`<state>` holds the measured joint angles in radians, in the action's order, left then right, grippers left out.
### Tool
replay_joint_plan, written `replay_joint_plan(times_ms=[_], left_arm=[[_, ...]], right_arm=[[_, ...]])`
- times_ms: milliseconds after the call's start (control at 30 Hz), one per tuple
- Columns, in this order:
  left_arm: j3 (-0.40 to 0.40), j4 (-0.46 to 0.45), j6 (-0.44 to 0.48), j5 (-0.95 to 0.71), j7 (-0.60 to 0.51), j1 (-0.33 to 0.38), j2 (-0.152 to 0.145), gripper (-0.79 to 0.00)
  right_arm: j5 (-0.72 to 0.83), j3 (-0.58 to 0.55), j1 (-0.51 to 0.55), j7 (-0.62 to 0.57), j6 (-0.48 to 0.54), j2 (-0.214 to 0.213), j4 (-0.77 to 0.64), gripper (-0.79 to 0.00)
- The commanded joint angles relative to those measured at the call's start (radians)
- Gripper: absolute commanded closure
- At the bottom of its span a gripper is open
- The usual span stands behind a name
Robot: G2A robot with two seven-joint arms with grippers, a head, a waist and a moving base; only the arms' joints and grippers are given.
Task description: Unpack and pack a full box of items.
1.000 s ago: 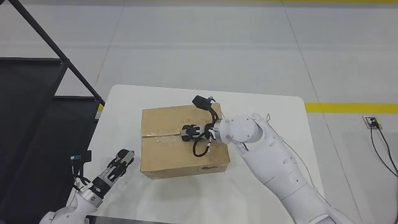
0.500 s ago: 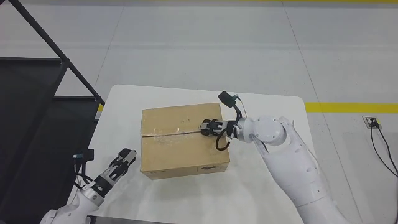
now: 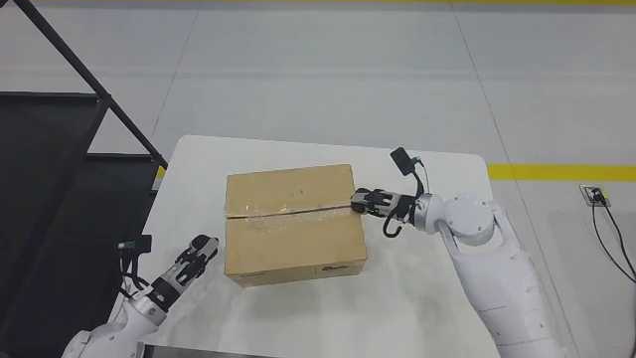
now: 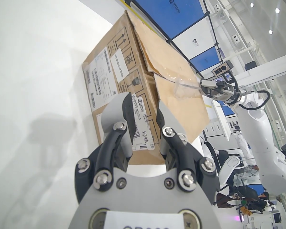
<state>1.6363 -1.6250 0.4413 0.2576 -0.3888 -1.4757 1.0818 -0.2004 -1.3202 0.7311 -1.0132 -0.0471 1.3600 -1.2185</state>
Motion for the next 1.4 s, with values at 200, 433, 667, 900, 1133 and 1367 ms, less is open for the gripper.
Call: replay_joint_plan(times_ms=[200,433,667,900,1133,1367], left_arm=[[0.003,-0.002,-0.001,0.003,-0.002,-0.001,-0.001,-0.271],[0.003,-0.007,-0.006,0.008,-0.005,-0.001,-0.002,-0.271],[0.000,-0.012,-0.014,0.011,0.000,-0.001,-0.002,-0.274],[0.012,-0.013,-0.021,0.002,0.023,-0.001,-0.002,-0.271],[0.056,-0.059,-0.016,-0.043,0.053,-0.020,-0.003,-0.268],[0.067,-0.161,-0.018,-0.070,0.068,-0.050,-0.001,-0.228]], right_arm=[[0.046,-0.045,0.025,0.000,0.032,-0.018,0.027,0.000],[0.072,-0.023,0.017,-0.013,0.056,-0.022,0.063,0.000],[0.081,0.026,-0.009,-0.031,0.088,-0.021,0.098,0.000],[0.090,-0.007,0.010,0.031,0.119,-0.034,0.105,0.000],[0.130,-0.113,0.125,0.106,0.232,-0.062,-0.030,0.000],[0.098,-0.026,0.125,0.116,0.237,-0.058,-0.148,0.000]])
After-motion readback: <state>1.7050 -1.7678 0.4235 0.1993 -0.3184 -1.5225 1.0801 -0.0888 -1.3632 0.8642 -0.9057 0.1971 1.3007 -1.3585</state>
